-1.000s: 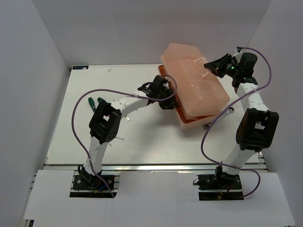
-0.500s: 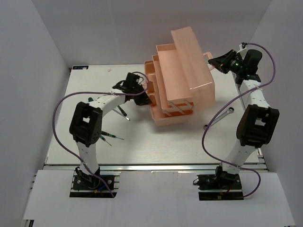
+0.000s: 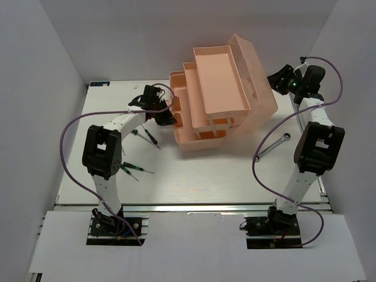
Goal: Sort the tools into containers
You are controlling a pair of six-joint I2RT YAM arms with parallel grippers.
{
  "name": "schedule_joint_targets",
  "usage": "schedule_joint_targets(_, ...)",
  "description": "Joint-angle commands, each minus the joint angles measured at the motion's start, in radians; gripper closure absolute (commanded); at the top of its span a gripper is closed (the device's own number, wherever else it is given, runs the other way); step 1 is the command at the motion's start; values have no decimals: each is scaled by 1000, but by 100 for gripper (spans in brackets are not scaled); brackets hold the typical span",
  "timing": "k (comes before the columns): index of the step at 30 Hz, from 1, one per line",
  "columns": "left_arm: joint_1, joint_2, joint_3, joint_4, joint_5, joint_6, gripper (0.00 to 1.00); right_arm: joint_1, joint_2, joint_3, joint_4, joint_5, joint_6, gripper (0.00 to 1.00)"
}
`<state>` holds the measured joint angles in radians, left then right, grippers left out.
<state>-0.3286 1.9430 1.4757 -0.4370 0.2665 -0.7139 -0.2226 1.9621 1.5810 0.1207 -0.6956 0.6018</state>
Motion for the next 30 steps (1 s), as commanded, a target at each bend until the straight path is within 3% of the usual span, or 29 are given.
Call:
schedule_joint_targets(1, 28, 25, 31, 6, -7, -16, 84, 22, 4, 66, -29, 8, -131, 42)
schedule_joint_targets(9, 62, 34, 51, -6, 11, 2, 83, 20, -15, 151, -240, 215, -405, 39)
schedule_joint_targets(14, 71, 45, 46, 6, 34, 4, 82, 6, -45, 177, -299, 249, -493, 39)
schedule_joint_targets(17, 71, 54, 49, 20, 45, 2, 82, -17, -72, 178, -345, 193, -586, 36)
schedule_joint_targets(22, 74, 74, 70, 32, 62, 1, 80, -110, -156, 110, -352, -86, -721, 35)
schedule_joint_targets(25, 79, 80, 83, 40, 72, -2, 74, -167, -180, 132, -473, -272, -951, 36)
schedule_joint_targets(26, 82, 82, 89, 43, 79, -4, 70, -185, -177, 166, -694, -309, -1064, 36)
schedule_joint_targets(27, 83, 82, 95, 44, 83, -5, 66, -192, -163, 244, -843, -347, -1388, 37)
schedule_joint_targets(28, 88, 76, 115, 44, 86, -10, 58, -201, -157, 278, -1004, -347, -1579, 39)
schedule_joint_targets(29, 91, 73, 127, 43, 85, -12, 54, -205, -154, 295, -1305, -340, -1770, 41)
schedule_joint_targets(30, 94, 67, 139, 43, 88, -13, 52, -211, -161, 269, -1426, -285, -2112, 45)
